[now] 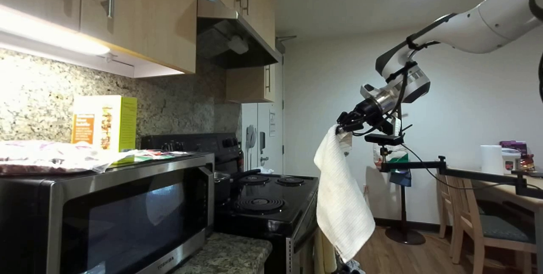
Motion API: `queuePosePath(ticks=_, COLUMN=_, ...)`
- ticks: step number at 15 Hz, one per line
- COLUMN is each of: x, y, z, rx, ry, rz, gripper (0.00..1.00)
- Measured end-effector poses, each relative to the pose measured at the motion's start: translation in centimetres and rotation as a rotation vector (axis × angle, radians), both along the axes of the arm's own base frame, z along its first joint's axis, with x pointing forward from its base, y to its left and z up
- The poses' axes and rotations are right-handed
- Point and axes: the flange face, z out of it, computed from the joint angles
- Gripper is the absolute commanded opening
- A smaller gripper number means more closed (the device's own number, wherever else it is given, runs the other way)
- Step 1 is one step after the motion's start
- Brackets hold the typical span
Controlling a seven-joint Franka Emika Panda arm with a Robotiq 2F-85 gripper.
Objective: Pick up the white towel and hang it next to the other towel
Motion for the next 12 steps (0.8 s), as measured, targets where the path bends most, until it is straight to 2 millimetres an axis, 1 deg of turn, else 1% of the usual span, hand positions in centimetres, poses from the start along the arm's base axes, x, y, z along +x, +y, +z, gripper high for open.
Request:
queuePosePath(ticks=3, x=-1.4, y=1.0, z=2.2, rx=0.022, ry=-0.009, rz=0.046, gripper=0.08)
queuePosePath(ticks=5, x=-2.2, y=1.0, z=3.1, rx=0.01, ry=-0.027, rz=0.037, gripper=0.08)
queuePosePath(ticks=7, x=-2.7, y=1.0, z=3.4, rx=0.003, ry=-0.038, rz=0.022, gripper=0.08)
queuePosePath(ticks=9, x=-2.8, y=1.0, z=3.3, rx=0.004, ry=-0.037, rz=0.021, gripper=0.09)
queuePosePath(ticks=11, x=-2.4, y=0.6, z=3.1, rx=-0.053, ry=0.004, rz=-0.03, gripper=0.09)
queuePosePath(ticks=12, x=-1.7, y=0.6, z=3.0, rx=-0.09, ry=0.032, rz=-0.067, gripper=0.09)
